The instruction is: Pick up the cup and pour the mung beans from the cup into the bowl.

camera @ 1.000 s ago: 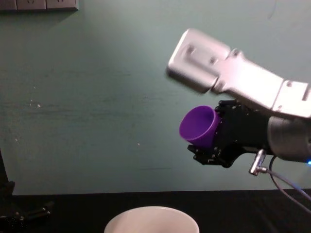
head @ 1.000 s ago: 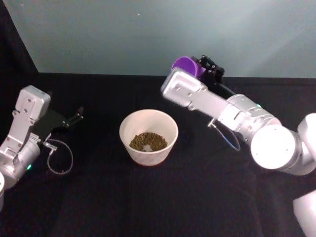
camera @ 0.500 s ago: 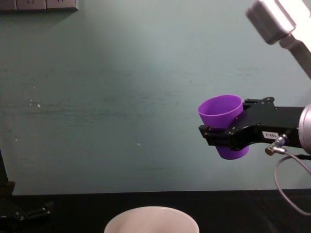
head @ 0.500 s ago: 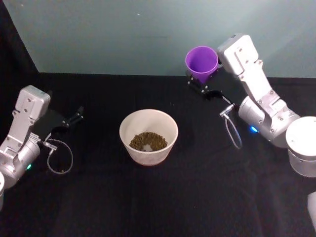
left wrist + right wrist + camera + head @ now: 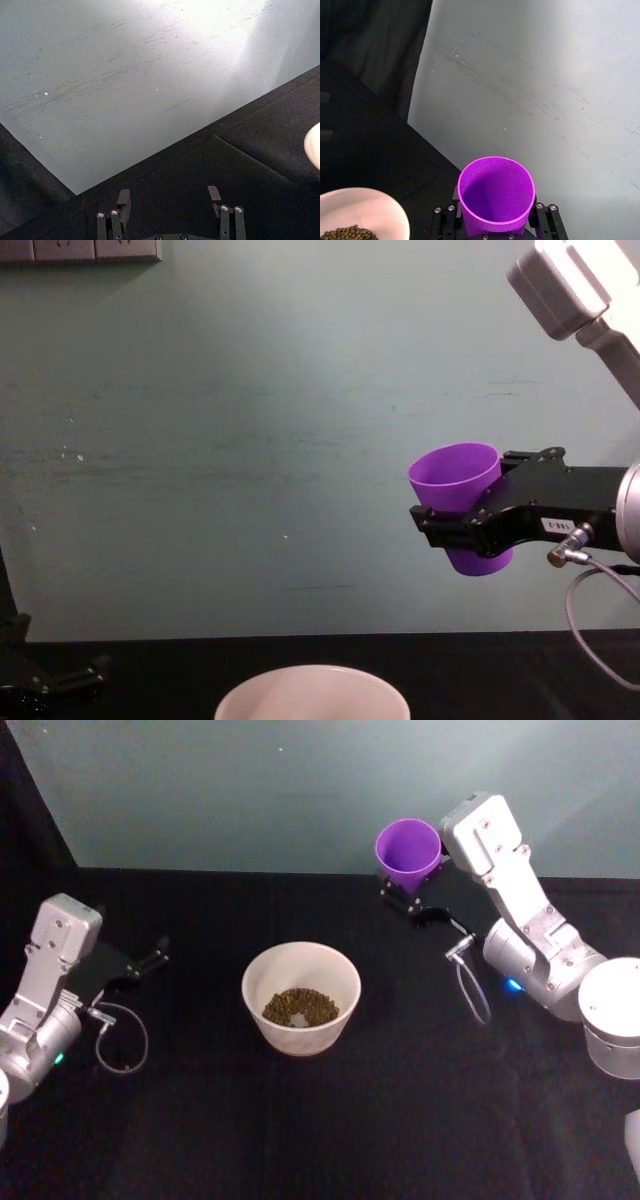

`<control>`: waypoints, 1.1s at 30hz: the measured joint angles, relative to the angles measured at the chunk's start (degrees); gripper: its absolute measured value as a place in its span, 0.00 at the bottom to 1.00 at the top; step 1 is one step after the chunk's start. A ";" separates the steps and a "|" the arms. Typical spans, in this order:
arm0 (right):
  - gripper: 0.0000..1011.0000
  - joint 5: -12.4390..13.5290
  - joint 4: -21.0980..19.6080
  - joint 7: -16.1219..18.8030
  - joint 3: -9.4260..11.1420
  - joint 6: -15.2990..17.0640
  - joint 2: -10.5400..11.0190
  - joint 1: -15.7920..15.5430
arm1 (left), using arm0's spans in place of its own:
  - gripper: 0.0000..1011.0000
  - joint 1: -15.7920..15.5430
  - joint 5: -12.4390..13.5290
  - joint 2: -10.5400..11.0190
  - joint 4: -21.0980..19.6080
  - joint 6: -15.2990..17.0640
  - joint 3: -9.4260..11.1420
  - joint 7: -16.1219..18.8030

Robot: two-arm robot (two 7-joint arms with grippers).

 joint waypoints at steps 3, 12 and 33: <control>0.71 0.00 0.00 0.01 0.02 0.00 -0.03 0.00 | 0.99 0.00 0.00 0.00 0.00 0.00 0.00 0.00; 0.71 0.62 0.23 0.08 -0.03 -0.15 0.52 0.16 | 0.99 0.00 0.00 0.00 0.00 0.00 0.00 0.00; 0.71 15.17 12.33 3.59 3.87 -5.45 0.38 -0.97 | 0.99 0.00 0.00 0.00 0.00 0.00 0.00 0.00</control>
